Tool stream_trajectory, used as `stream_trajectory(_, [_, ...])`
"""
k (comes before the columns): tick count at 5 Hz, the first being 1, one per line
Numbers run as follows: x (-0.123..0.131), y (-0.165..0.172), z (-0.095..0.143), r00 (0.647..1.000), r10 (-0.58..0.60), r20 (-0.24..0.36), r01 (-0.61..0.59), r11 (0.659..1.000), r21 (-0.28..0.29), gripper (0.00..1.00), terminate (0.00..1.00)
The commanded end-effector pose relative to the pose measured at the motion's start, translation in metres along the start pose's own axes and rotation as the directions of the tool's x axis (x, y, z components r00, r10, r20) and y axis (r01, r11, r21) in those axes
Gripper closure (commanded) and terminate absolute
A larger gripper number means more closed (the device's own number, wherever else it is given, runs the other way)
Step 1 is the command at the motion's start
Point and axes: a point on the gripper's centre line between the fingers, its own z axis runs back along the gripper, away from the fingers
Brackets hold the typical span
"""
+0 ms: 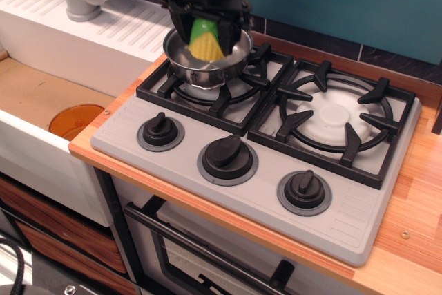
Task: Put corncob in pot or pan an put pot or pan on stove
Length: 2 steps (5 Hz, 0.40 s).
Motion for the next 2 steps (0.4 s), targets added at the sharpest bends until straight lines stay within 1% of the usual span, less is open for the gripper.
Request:
stream_trajectory(1, [0.0055,-0.0063,0.0194,0.997,-0.003,0.075,0.003,1.000,-0.007,0.00,0.00])
stream_trajectory(2, [0.0030,-0.0083,0.0270,0.998,-0.004,0.065,0.005,1.000,-0.005,0.00,0.00])
